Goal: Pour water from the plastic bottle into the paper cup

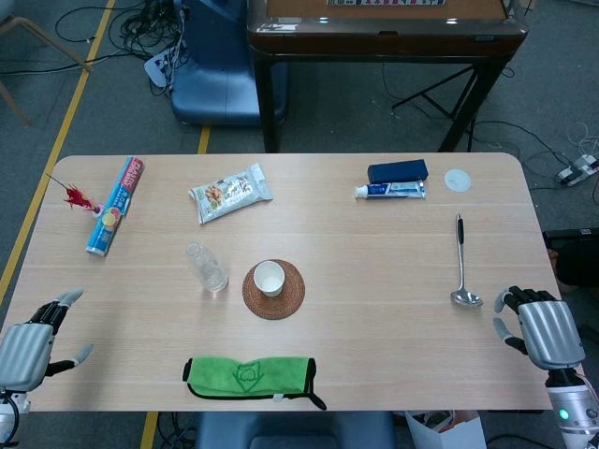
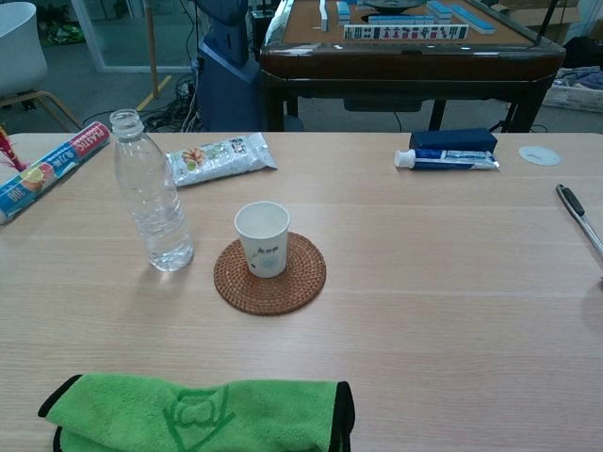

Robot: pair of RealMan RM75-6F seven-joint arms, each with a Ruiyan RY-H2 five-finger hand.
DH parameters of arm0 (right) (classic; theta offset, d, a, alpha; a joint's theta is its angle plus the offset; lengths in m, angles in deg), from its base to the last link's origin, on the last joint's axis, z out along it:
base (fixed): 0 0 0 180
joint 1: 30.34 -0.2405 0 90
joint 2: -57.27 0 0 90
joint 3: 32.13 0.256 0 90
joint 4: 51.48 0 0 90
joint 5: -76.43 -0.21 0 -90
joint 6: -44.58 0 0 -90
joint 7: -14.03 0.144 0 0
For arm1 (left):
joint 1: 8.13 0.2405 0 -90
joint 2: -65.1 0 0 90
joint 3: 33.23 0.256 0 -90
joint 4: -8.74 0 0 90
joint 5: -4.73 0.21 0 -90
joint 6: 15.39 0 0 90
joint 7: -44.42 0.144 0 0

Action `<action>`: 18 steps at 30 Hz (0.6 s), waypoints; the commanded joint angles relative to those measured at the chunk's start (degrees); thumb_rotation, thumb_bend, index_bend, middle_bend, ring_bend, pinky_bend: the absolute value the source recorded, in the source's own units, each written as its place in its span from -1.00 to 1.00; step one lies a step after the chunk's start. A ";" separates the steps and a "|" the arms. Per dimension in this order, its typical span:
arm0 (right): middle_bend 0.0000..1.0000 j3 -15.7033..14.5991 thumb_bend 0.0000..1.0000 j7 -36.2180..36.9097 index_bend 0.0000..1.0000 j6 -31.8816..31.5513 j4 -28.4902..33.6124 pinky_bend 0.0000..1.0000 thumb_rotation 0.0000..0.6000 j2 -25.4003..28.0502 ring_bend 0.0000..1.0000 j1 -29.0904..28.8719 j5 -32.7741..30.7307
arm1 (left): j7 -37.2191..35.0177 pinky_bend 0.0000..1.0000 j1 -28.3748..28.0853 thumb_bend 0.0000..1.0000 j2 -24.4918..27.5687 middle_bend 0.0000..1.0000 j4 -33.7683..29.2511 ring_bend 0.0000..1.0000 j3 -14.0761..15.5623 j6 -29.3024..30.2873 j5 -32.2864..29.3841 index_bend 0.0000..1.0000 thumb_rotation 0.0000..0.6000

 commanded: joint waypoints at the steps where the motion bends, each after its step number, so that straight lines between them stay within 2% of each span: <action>1: -0.10 0.00 -0.40 -0.30 0.13 0.38 0.03 0.05 1.00 -0.16 -0.04 -0.24 -0.05 | 0.21 0.29 0.01 -0.64 0.18 -0.63 -0.13 -0.47 0.12 -0.18 -0.06 -0.74 1.00; 8: -0.10 0.06 -0.40 0.20 0.13 0.02 -0.02 0.05 1.00 -0.32 -0.07 -0.39 0.45 | -0.43 0.21 -0.52 -0.65 0.46 -0.63 -2.44 -0.48 -0.11 -1.30 -0.74 -0.77 1.00; 12: -0.10 0.14 -0.40 0.98 0.13 -0.56 0.08 0.05 1.00 0.00 -0.08 -0.17 0.54 | -1.51 -0.01 -1.64 -0.78 1.06 -0.72 -5.77 -0.51 -0.43 -5.35 -4.04 -0.98 1.00; 18: -0.10 0.21 -0.40 1.69 0.13 -0.85 0.46 0.05 1.00 0.72 -0.08 -0.15 0.72 | -3.07 -0.25 -4.31 -0.89 1.00 -0.93 -8.20 -0.70 -2.01 -10.58 -7.94 -1.00 1.00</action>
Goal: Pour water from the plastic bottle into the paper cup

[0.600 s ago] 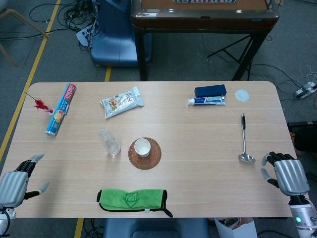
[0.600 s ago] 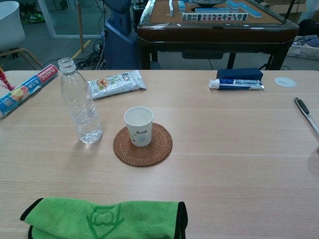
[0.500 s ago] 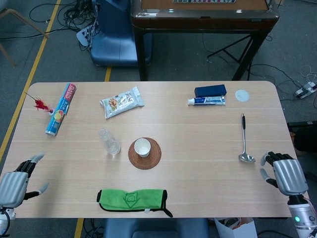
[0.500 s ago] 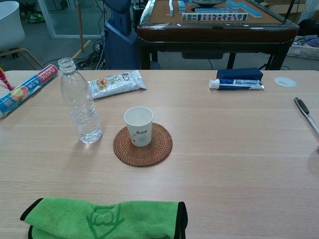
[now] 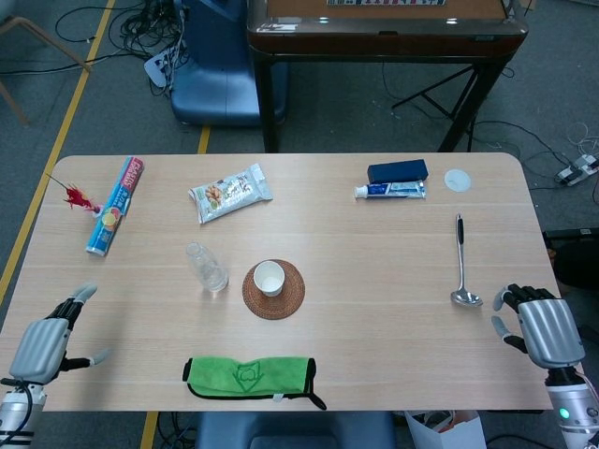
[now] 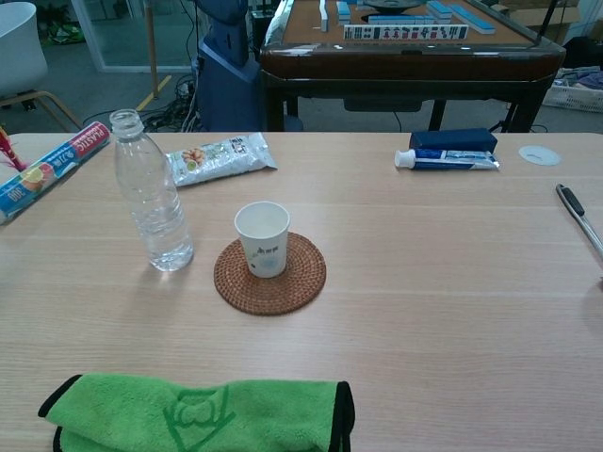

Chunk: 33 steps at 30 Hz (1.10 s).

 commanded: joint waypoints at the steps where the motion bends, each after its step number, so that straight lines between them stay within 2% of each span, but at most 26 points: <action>1: -0.10 -0.02 -0.40 0.32 0.13 -0.26 0.25 0.05 1.00 0.29 -0.08 0.10 0.16 | -1.06 -0.27 -1.90 -0.90 -0.51 -0.95 -0.82 -0.73 -1.28 -2.57 -2.05 -1.00 1.00; 8: -0.10 0.06 -0.40 0.72 0.13 -1.04 0.71 0.05 1.00 0.93 -0.08 0.40 0.39 | -2.06 -0.35 -5.94 -0.92 -3.68 -1.00 1.81 -0.92 -4.13 -7.87 -6.32 -1.00 1.00; 12: -0.10 0.07 -0.40 0.95 0.13 -1.07 0.72 0.05 1.00 1.07 -0.08 0.46 0.29 | -3.95 -0.36 -8.03 -0.92 -5.57 -1.00 3.40 -0.93 -5.50 -10.35 -7.71 -1.00 1.00; 20: -0.10 0.19 -0.40 1.17 0.13 -1.10 0.69 0.05 1.00 1.21 -0.09 0.52 0.06 | -14.05 -0.36 -12.42 -0.92 -10.03 -1.00 5.86 -0.93 -8.27 -14.64 -7.42 -1.00 1.00; 33: -0.10 0.35 -0.40 1.96 0.13 -1.08 0.56 0.05 1.00 1.55 -0.08 0.62 -0.39 | -16.89 -0.36 -17.81 -0.92 -17.28 -1.00 14.34 -0.93 -10.10 -19.18 -9.71 -1.00 1.00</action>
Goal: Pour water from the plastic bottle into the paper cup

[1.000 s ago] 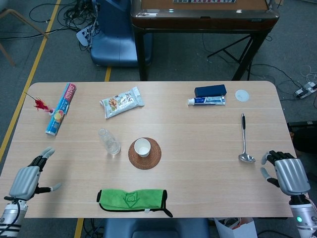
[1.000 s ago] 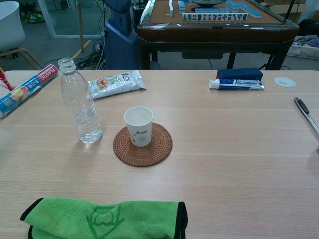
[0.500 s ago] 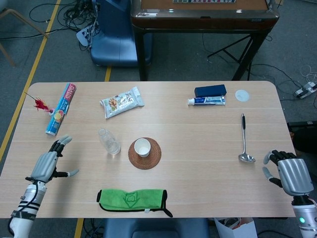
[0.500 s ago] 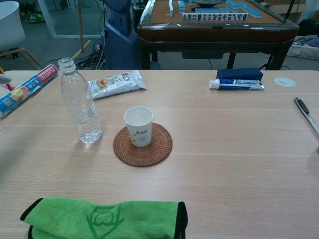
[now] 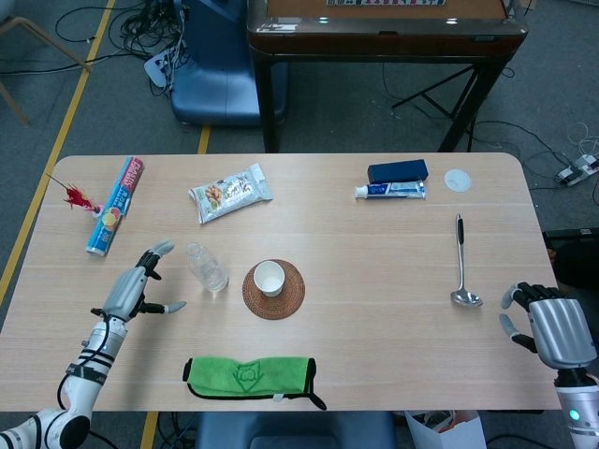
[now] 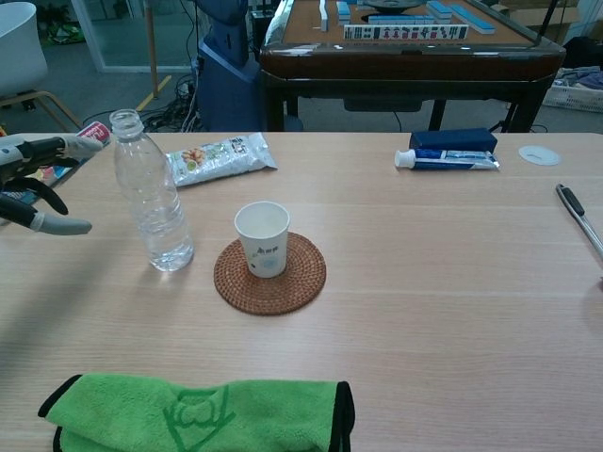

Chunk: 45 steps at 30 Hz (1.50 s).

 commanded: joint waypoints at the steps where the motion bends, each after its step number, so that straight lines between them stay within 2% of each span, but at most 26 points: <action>1: -0.10 0.03 -0.40 0.11 0.13 -0.03 0.00 0.05 1.00 0.07 -0.08 0.03 -0.06 | -0.71 -0.36 -1.00 -0.92 -1.27 -1.00 1.73 -0.93 -0.45 -0.88 -0.77 -1.00 1.00; 5: -0.10 0.11 -0.40 0.25 0.13 -0.01 -0.08 0.05 1.00 0.12 -0.08 0.06 -0.25 | -2.12 -0.37 -1.78 -0.92 -2.29 -1.00 3.19 -0.93 -0.90 -1.98 -1.90 -1.00 1.00; 10: -0.10 0.07 -0.40 0.24 0.13 0.26 -0.14 0.05 1.00 0.09 -0.08 -0.02 -0.32 | -4.19 -0.60 -2.67 -0.92 -3.29 -1.00 3.71 -0.97 -1.78 -3.53 -3.61 -1.00 1.00; 22: -0.10 0.10 -0.40 0.61 0.13 0.08 -0.01 0.05 1.00 0.31 -0.08 0.06 -0.25 | -6.92 -0.61 -5.29 -0.92 -6.58 -1.00 5.75 -0.97 -3.38 -7.40 -7.12 -1.00 1.00; 45: -0.10 0.30 -0.40 1.66 0.13 -0.12 0.02 0.05 1.00 0.87 -0.08 0.22 -0.50 | -8.52 -0.61 -8.01 -0.92 -13.30 -1.00 13.38 -0.97 -5.10 -8.01 -8.80 -1.00 1.00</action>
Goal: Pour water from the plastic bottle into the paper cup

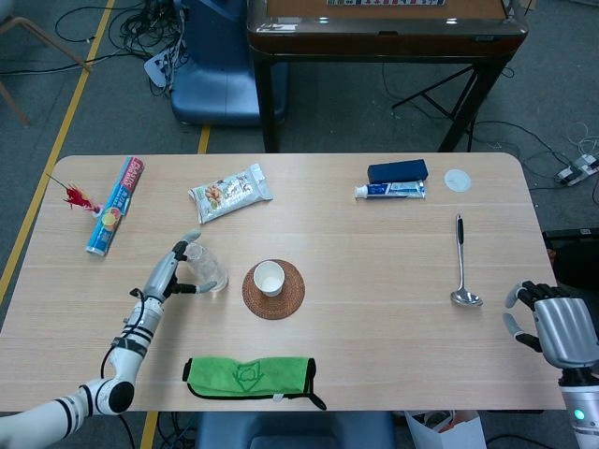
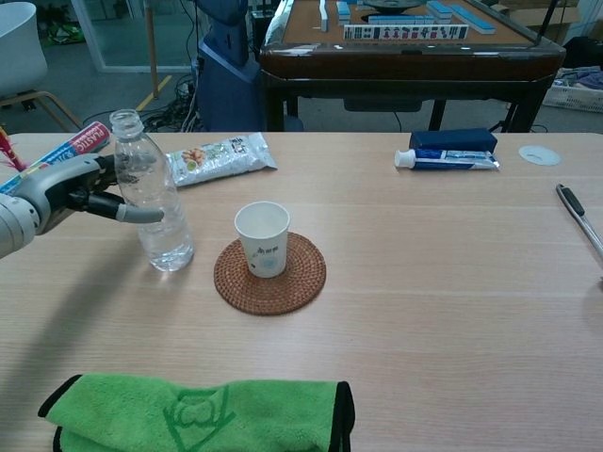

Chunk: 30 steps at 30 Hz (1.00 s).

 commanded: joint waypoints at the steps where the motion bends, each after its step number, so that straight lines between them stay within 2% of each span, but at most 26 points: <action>1: -0.10 0.07 -0.40 0.14 0.13 -0.10 0.00 0.05 1.00 0.09 -0.08 0.04 -0.04 | 0.12 -0.61 -0.37 -0.92 -0.91 -1.00 0.86 -0.96 -0.21 0.06 -0.21 -1.00 1.00; 8: -0.10 0.14 -0.40 0.49 0.13 -0.41 0.08 0.05 1.00 0.30 -0.08 0.17 0.02 | 0.10 -0.61 -1.28 -0.92 -2.97 -1.00 2.35 -0.91 -1.10 -0.17 -1.10 -0.99 1.00; 13: -0.10 0.11 -0.40 0.55 0.13 -0.26 0.05 0.05 1.00 0.33 -0.08 0.15 0.00 | -0.09 -0.57 -1.29 -0.92 -4.38 -0.95 3.37 -0.82 -1.59 0.39 -1.78 -0.82 1.00; 17: -0.10 0.13 -0.40 0.60 0.13 -0.22 0.06 0.05 1.00 0.37 -0.08 0.14 -0.06 | -0.02 -0.46 -1.19 -0.92 -5.49 -0.80 4.55 -0.68 -1.92 1.13 -2.16 -0.65 1.00; 22: -0.08 0.15 -0.40 0.67 0.13 -0.30 0.10 0.05 1.00 0.46 -0.08 0.20 -0.09 | 0.31 -0.33 -1.09 -0.92 -6.38 -0.48 5.61 -0.45 -1.99 1.75 -2.14 -0.39 1.00; 30: -0.05 0.14 -0.40 0.65 0.13 -0.35 0.16 0.05 1.00 0.52 -0.08 0.25 -0.04 | 0.98 -0.16 -1.11 -0.92 -7.22 -0.20 6.62 -0.24 -1.98 2.15 -1.92 -0.08 1.00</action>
